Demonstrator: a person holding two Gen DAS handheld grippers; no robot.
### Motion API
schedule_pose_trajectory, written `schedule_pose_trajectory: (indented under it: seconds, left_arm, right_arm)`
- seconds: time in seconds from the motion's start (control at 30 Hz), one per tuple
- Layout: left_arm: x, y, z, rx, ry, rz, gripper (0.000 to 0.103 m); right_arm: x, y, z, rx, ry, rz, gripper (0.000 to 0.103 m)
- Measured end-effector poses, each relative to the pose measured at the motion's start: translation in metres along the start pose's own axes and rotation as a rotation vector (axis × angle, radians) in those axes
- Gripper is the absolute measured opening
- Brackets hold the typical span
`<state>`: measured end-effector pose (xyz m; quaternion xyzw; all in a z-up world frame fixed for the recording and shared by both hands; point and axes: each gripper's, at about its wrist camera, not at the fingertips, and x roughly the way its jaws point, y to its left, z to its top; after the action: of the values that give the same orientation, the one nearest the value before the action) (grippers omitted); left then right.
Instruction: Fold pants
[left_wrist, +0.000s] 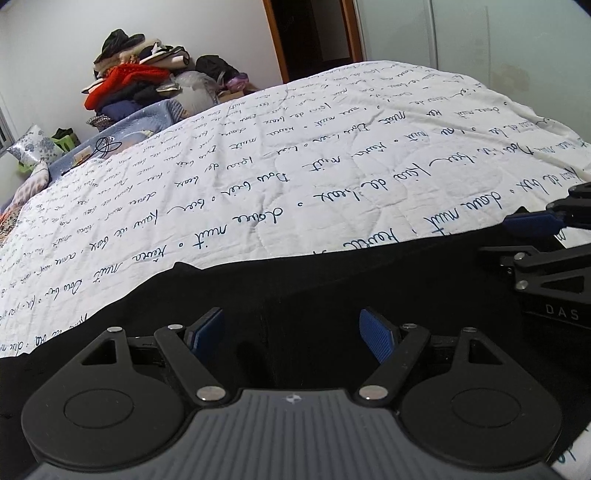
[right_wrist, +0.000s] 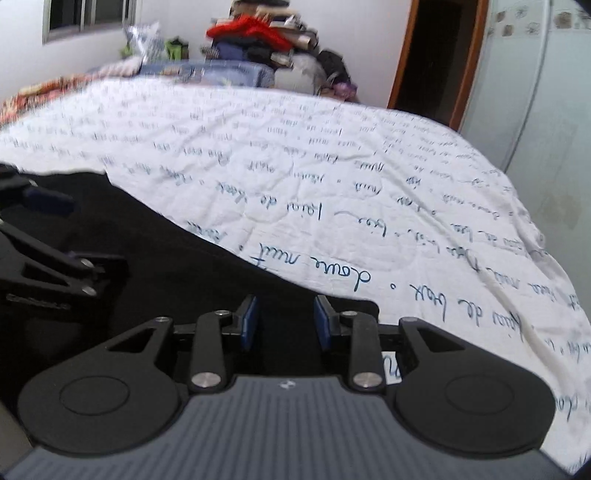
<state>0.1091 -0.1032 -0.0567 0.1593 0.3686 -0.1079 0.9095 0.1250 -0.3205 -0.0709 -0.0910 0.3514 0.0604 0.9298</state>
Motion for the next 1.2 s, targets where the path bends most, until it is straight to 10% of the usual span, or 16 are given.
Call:
schedule_pose_trajectory:
  seconds: [1.2]
  left_arm:
    - [-0.009,0.001,-0.025,0.005,-0.042,0.006,0.086]
  right_arm:
    - [-0.034,0.021,-0.045,0.016,-0.046,-0.047,0.059]
